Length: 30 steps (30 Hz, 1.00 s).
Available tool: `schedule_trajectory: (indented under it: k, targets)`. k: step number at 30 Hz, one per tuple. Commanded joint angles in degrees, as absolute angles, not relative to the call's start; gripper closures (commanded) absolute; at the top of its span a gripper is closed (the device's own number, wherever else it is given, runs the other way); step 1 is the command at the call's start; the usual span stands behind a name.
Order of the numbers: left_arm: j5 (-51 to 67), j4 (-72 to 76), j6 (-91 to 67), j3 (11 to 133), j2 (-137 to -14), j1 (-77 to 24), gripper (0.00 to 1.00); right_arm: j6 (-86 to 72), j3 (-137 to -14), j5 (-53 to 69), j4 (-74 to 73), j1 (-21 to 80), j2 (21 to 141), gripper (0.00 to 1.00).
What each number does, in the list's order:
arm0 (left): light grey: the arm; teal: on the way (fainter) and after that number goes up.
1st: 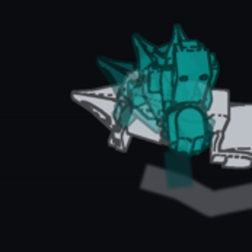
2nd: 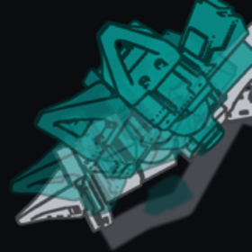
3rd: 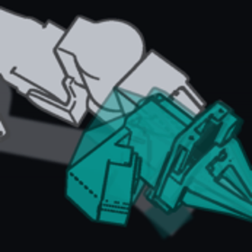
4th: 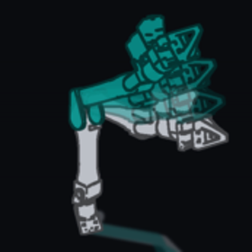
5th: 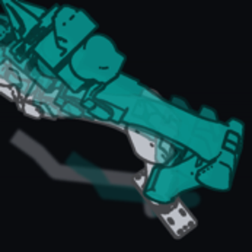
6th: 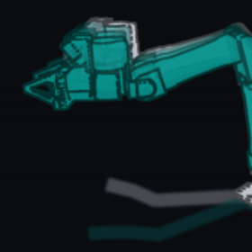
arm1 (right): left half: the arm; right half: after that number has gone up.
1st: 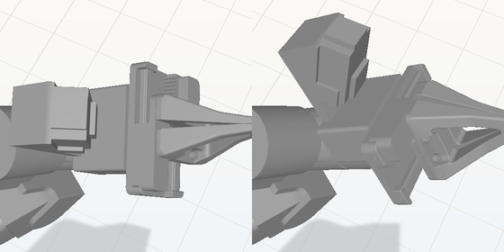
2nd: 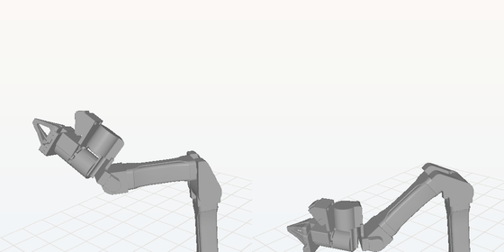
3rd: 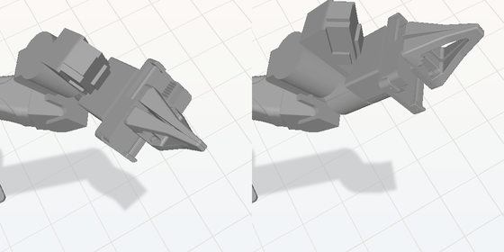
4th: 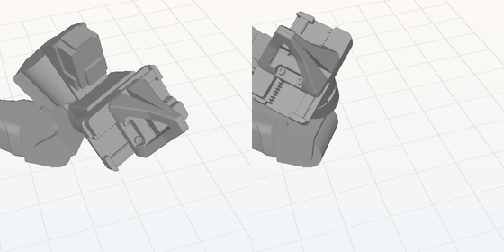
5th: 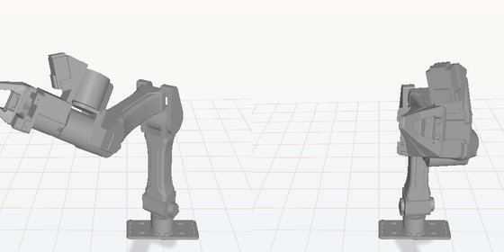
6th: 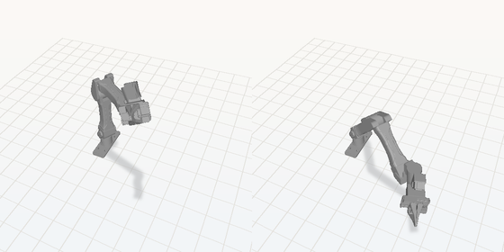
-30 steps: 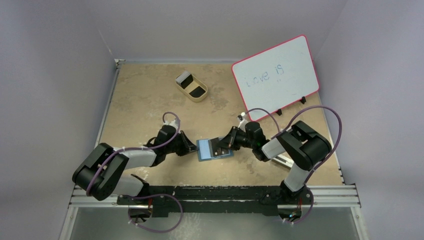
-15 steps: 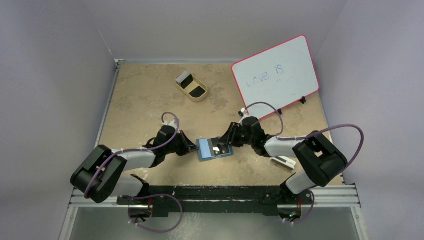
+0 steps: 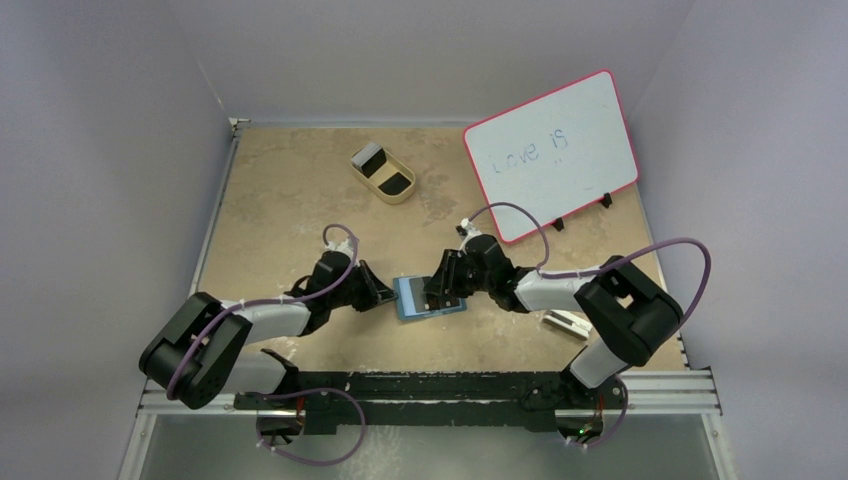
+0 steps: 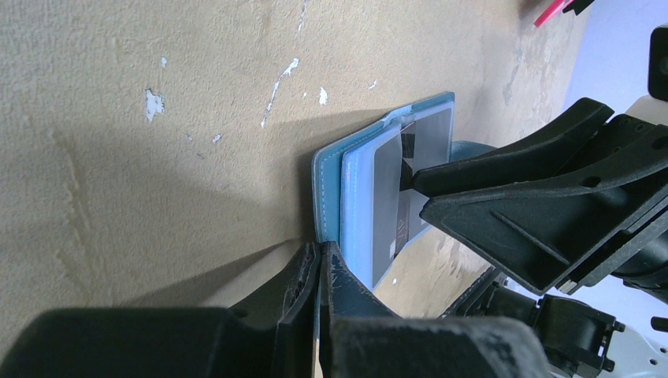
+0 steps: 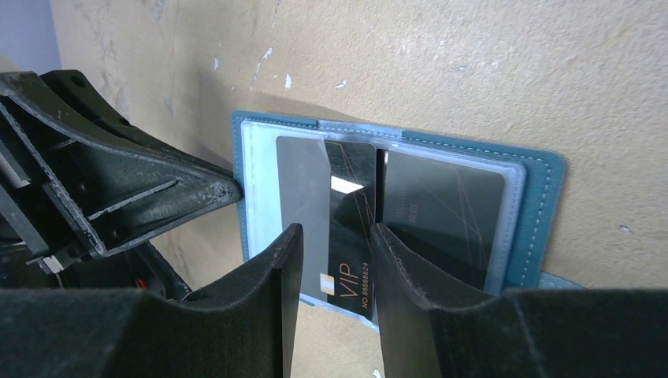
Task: Put the credit cards into the card holder
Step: Insert the credit card into the card holder.
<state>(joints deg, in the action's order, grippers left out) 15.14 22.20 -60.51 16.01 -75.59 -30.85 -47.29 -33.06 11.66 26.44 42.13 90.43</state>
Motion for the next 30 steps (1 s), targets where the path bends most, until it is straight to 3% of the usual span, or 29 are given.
schedule_trajectory:
  k: [1, 13, 23, 30]
  targets:
    - [14.6, 24.3, -60.4, 16.1, -74.8, -31.1, 1.0, -47.1, -34.1, 13.8, 29.3, 42.8, 90.2, 0.61]
    - [14.9, 20.9, -58.7, 18.7, -74.0, -31.2, 1.0, -47.4, -33.6, 18.0, 33.8, 43.1, 92.5, 0.62]
    - [16.2, 13.6, -55.4, 22.2, -71.0, -31.2, 1.0, -43.8, -35.8, 12.9, 20.4, 42.9, 86.1, 0.63]
    - [16.6, 11.0, -54.6, 24.6, -69.2, -31.2, 1.0, -41.4, -36.9, 8.9, 18.4, 42.7, 87.0, 0.8]
